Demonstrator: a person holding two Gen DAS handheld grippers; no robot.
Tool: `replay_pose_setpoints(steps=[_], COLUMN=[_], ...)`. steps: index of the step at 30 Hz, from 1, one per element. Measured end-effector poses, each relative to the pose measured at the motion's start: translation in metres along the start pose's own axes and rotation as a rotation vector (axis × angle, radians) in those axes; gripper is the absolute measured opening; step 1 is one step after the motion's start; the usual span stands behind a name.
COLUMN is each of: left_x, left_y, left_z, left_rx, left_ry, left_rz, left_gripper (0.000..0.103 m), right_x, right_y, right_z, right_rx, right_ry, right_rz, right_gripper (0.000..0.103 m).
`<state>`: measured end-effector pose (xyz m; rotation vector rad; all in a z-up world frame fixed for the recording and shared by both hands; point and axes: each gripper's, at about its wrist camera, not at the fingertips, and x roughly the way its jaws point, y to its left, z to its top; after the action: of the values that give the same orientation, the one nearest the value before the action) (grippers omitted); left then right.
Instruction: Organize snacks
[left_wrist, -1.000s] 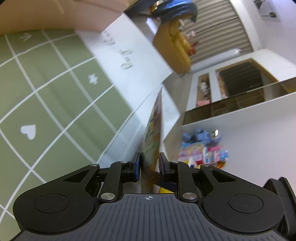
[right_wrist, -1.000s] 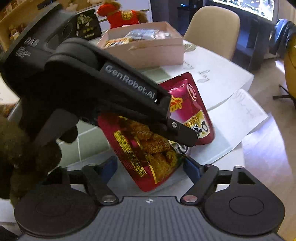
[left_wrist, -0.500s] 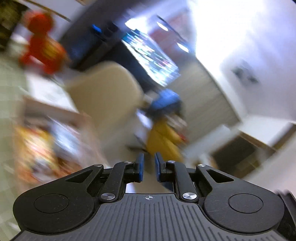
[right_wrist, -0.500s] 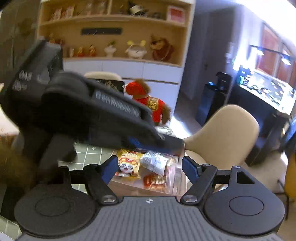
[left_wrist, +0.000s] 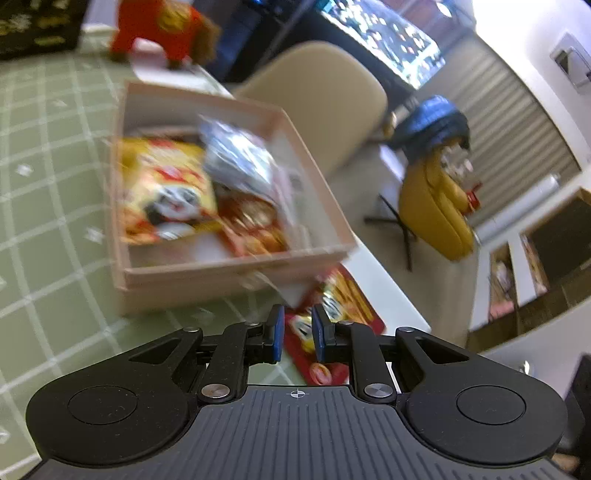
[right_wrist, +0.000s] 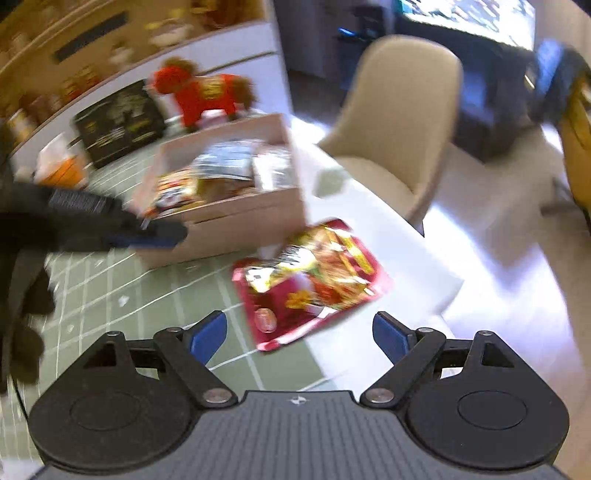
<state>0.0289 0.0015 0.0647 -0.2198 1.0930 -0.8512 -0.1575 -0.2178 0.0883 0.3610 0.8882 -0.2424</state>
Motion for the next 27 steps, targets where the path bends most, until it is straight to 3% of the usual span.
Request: replay_pose_setpoints(steps=[4, 10, 12, 15, 16, 19, 22, 25, 27], left_x=[0.027, 0.078, 0.079, 0.072, 0.065, 0.024, -0.016, -0.048, -0.067], left_y=[-0.019, -0.031, -0.025, -0.003, 0.002, 0.010, 0.020, 0.028, 0.035], left_z=[0.008, 0.009, 0.004, -0.005, -0.008, -0.014, -0.017, -0.025, -0.034], left_rx=[0.079, 0.151, 0.107, -0.088, -0.111, -0.064, -0.044, -0.019, -0.024], left_ry=[0.037, 0.133, 0.144, 0.225, 0.211, 0.094, 0.013, -0.019, -0.021], left_rz=[-0.048, -0.014, -0.045, -0.186, -0.191, -0.092, 0.031, 0.129, 0.157], left_gripper=[0.019, 0.019, 0.019, 0.019, 0.019, 0.019, 0.020, 0.020, 0.020], right_x=[0.014, 0.001, -0.004, -0.011, -0.009, 0.006, 0.036, 0.061, 0.071], right_y=[-0.006, 0.001, -0.003, -0.009, -0.011, -0.008, -0.005, -0.006, 0.007], right_z=[-0.001, -0.011, -0.013, -0.011, -0.008, 0.002, 0.014, 0.023, 0.031], right_rx=[0.038, -0.075, -0.070, -0.014, 0.006, 0.100, 0.259, 0.479, 0.509], right_ry=[0.029, 0.019, 0.012, -0.007, -0.002, 0.029, 0.093, 0.118, 0.099], right_rz=[-0.008, -0.089, -0.112, -0.102, -0.089, -0.076, -0.120, -0.136, -0.190], right_gripper=[0.087, 0.087, 0.087, 0.087, 0.087, 0.087, 0.087, 0.094, 0.097])
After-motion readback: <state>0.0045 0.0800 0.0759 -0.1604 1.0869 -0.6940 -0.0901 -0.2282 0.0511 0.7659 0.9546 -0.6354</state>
